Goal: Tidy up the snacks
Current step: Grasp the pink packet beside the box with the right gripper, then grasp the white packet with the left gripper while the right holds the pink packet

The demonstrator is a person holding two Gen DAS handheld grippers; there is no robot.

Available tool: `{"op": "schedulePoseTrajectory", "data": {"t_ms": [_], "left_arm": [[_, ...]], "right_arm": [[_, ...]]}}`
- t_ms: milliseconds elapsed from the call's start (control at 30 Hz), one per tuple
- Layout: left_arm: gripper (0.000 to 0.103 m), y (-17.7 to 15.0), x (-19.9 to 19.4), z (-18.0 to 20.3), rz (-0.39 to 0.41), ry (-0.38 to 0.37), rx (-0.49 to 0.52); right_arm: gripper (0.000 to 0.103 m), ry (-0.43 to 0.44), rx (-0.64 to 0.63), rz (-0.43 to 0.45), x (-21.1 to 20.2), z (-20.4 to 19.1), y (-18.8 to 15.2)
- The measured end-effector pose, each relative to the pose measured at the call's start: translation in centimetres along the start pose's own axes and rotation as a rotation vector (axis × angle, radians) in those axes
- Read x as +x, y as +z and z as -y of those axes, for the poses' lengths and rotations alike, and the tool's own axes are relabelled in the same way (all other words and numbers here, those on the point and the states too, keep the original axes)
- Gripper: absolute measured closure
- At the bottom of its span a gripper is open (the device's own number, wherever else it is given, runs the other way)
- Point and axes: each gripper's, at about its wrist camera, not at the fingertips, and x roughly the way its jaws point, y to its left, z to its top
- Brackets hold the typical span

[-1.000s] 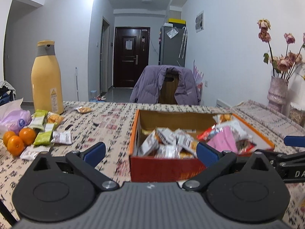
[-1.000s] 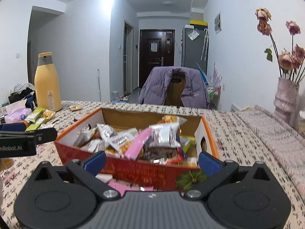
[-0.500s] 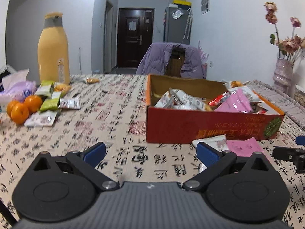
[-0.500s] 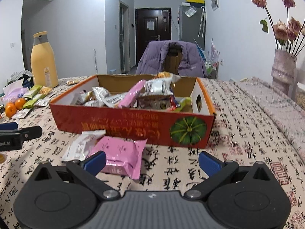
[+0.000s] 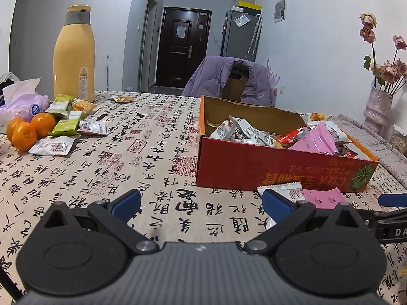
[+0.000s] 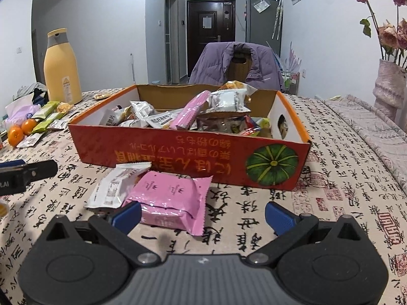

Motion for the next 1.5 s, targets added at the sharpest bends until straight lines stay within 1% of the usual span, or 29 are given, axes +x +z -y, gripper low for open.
{"op": "schedulePoseTrajectory", "data": {"t_ms": [133, 300, 367, 533, 733, 867, 900, 933, 967, 1033, 1100, 1167, 1333, 1500], "left_arm": [[0.0, 0.0, 0.0, -0.1, -0.001, -0.002, -0.004], [0.0, 0.0, 0.0, -0.1, 0.001, -0.003, -0.011], [0.0, 0.0, 0.0, -0.2, 0.0, -0.005, -0.014], [0.0, 0.0, 0.2, -0.2, -0.009, -0.014, -0.02], [0.0, -0.1, 0.3, -0.2, -0.02, -0.016, -0.019], [0.0, -0.1, 0.4, -0.2, -0.026, -0.016, -0.018], [0.0, -0.1, 0.4, -0.2, -0.028, -0.017, -0.017], [0.0, -0.1, 0.5, -0.2, -0.03, -0.018, -0.016], [0.0, -0.1, 0.5, -0.1, -0.031, -0.018, -0.016], [0.0, -0.1, 0.5, -0.1, -0.033, -0.019, -0.014], [0.0, -0.1, 0.5, -0.1, -0.037, -0.018, -0.012], [0.0, -0.1, 0.6, -0.1, -0.04, -0.017, -0.01], [0.0, -0.2, 0.8, 0.0, -0.048, -0.011, -0.007], [0.0, -0.2, 0.8, 0.2, -0.052, -0.003, 0.0]], "right_arm": [[0.0, 0.002, 0.008, -0.02, 1.2, -0.6, 1.1], [0.0, 0.016, 0.045, -0.09, 3.6, -1.2, 2.1], [0.0, 0.034, 0.068, -0.109, 4.3, -1.4, 2.5], [0.0, 0.017, 0.068, -0.151, 5.8, -2.0, 2.5], [0.0, 0.015, 0.043, -0.134, 6.2, -2.6, 2.0], [0.0, -0.005, -0.017, -0.11, 6.1, -3.5, 1.4], [0.0, 0.002, -0.019, -0.109, 6.0, -3.6, 1.4], [0.003, 0.01, -0.021, -0.108, 5.9, -3.6, 1.4], [0.01, 0.022, -0.021, -0.107, 5.8, -3.6, 1.4], [0.019, 0.027, -0.027, -0.097, 5.4, -3.5, 1.5], [0.024, 0.033, -0.03, -0.09, 5.0, -3.3, 1.4], [0.032, 0.045, -0.025, -0.076, 4.5, -3.0, 1.3], [0.033, 0.029, -0.035, -0.025, 2.7, -1.8, 1.0], [0.033, -0.01, -0.005, 0.018, 1.5, 0.5, 1.0]]}}
